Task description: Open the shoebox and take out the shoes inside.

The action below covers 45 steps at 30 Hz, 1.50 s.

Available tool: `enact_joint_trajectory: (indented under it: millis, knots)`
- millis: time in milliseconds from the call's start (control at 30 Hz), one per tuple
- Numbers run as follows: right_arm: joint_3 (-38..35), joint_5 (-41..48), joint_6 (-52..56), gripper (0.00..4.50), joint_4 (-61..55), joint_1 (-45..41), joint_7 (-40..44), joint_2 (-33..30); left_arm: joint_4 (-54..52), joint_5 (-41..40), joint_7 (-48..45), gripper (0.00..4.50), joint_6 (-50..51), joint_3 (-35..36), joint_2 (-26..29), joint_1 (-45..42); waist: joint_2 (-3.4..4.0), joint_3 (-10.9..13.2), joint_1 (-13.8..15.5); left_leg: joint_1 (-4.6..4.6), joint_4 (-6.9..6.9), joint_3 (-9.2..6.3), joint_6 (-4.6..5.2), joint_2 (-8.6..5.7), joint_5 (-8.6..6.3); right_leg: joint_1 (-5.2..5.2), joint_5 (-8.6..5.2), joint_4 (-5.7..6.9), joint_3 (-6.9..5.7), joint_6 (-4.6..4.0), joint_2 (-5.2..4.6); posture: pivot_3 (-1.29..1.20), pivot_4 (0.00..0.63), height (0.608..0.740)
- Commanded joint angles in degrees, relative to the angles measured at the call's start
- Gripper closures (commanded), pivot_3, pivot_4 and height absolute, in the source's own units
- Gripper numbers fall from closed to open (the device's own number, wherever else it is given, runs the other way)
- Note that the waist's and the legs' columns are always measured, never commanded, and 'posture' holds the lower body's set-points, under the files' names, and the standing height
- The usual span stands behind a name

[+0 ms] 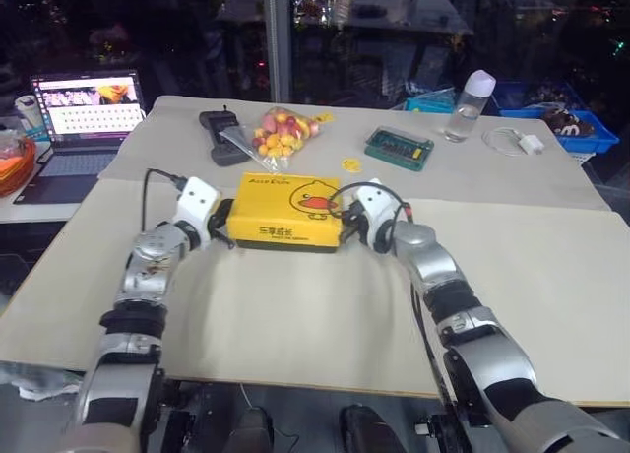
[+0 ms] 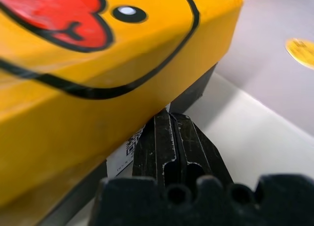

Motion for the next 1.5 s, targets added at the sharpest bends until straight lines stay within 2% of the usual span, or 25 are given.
enact_joint_trajectory:
  millis: [33,333,700,800,1100,1267,1500]
  knots:
    - [-0.72,0.12,1.26,4.5,-8.74,1.7,-0.26,0.24,-5.94,-0.43,-5.58,4.0,-1.36,-6.43,-5.46,-1.82,0.0,0.0,0.03,0.0,0.01,-0.03,0.0,0.0,0.0,0.03,0.0,0.02,-0.04,0.0,0.0,0.0,0.15,0.703]
    - [-3.71,0.34,11.06,4.5,-27.83,12.91,0.34,-6.26,-12.53,-0.39,-7.47,4.0,1.76,-7.87,-6.72,3.04,0.03,0.01,-0.13,-0.02,0.0,-0.21,-0.01,-0.02,0.01,0.09,-0.01,-0.03,-0.17,0.0,0.0,0.0,0.15,0.703]
    - [-7.09,3.19,25.2,4.5,-49.64,24.46,1.86,-11.3,-32.56,-4.66,-10.22,4.0,11.91,-0.97,4.28,17.59,0.05,0.02,-0.71,0.12,0.0,-0.33,-0.01,0.02,0.02,0.18,-0.13,0.01,-0.2,0.18,0.07,0.0,0.15,0.703]
    - [-8.07,4.5,28.5,4.5,-53.97,26.84,2.45,-13.05,-35.55,-5.41,-9.52,4.0,13.99,-0.31,5.57,20.28,0.05,0.02,-0.61,0.12,0.01,-0.33,-0.01,0.02,0.02,0.21,-0.18,-0.01,-0.21,0.27,0.06,0.0,0.15,0.703]
    - [-9.33,5.83,30.44,4.5,-54.59,27.1,0.98,-14.43,-37.46,-5.68,-7.91,4.0,14.73,-0.75,5.11,21.96,0.05,0.02,-0.54,0.23,0.03,-0.34,0.03,0.02,0.05,0.3,-0.25,-0.02,-0.26,0.3,0.07,0.0,0.15,0.703]
    - [-11.15,6.6,30.37,4.5,-56.26,32.52,4.55,-20.84,-38.3,-10.05,-13.88,4.0,11.53,5.94,11.51,29.65,0.06,0.03,-0.62,0.21,-0.02,-0.34,0.03,0.05,0.05,0.26,-0.29,-0.03,-0.26,0.18,0.06,0.0,0.15,0.703]
    - [-8.42,10.11,30.48,4.5,-61.94,40.11,13.32,-28.63,-40.6,-14.8,-18.98,4.0,6.1,12.48,14.08,41.14,0.07,0.03,-0.62,0.36,-0.05,-0.22,0.03,0.08,0.05,0.35,-0.4,-0.06,-0.29,0.14,-0.03,0.0,0.15,0.703]
